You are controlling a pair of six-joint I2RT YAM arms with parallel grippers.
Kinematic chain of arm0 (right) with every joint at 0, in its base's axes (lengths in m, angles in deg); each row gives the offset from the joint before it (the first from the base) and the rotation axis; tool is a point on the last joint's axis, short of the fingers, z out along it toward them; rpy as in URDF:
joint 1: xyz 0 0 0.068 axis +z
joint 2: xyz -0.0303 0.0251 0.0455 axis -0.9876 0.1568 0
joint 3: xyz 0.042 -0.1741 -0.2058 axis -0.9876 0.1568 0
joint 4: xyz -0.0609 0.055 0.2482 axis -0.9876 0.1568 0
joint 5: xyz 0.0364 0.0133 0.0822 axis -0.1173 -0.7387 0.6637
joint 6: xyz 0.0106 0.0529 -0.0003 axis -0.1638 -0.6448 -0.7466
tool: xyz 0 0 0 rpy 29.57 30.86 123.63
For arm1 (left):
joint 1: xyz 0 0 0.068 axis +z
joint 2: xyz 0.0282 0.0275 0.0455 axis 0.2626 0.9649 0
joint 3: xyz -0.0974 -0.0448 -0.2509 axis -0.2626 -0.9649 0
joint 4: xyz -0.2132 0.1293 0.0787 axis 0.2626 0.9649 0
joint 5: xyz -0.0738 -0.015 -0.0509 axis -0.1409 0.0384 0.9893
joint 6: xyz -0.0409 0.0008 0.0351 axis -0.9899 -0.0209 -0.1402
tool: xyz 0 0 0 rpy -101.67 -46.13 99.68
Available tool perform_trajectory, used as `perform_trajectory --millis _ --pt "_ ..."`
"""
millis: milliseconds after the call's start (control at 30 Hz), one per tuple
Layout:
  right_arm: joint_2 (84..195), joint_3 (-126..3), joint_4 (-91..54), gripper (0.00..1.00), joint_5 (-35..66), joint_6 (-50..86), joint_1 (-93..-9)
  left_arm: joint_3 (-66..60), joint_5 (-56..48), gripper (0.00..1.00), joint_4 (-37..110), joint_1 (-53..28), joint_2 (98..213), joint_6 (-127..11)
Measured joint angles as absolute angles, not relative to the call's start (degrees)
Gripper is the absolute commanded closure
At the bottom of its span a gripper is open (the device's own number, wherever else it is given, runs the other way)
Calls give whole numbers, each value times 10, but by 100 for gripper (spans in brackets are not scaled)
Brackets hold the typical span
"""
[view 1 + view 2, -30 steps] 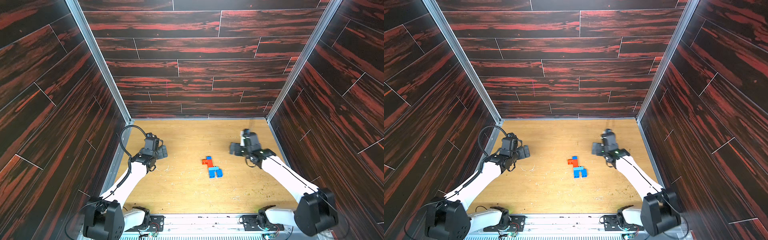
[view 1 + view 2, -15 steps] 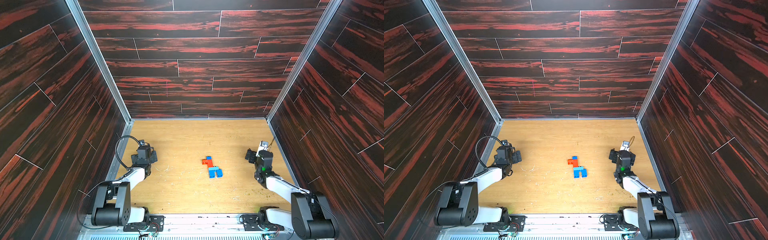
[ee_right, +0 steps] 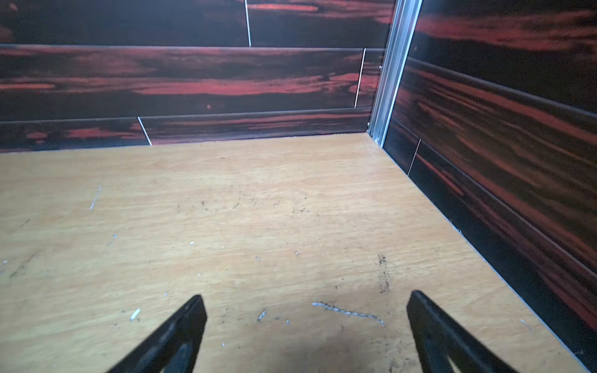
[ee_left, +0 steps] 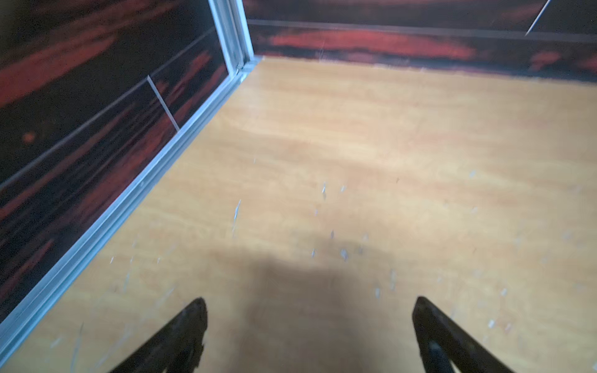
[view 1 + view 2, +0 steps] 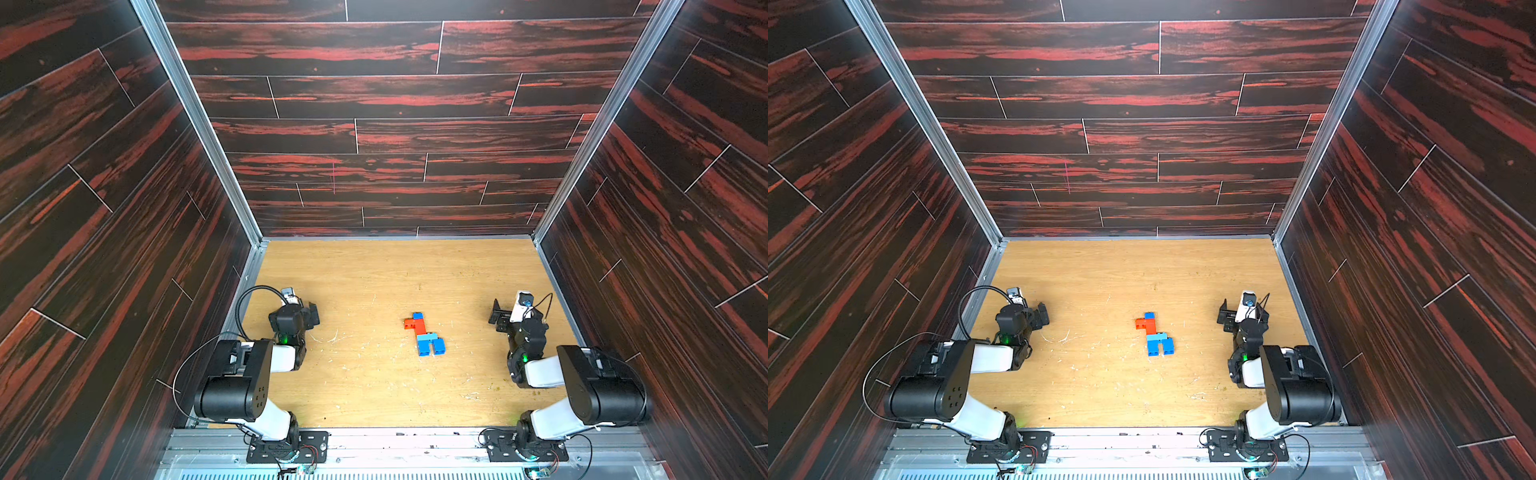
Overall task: Assemble a giraffe with lego
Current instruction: Reset both arms
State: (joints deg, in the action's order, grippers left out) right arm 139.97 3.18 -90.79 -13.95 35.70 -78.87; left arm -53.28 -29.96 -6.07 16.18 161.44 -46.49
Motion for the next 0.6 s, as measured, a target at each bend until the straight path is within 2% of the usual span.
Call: perform_trajectory --millis 600 --pt "1415 -5 -885 1 -148 331 -808 -526 -306 0 -60 168 1614 -474"
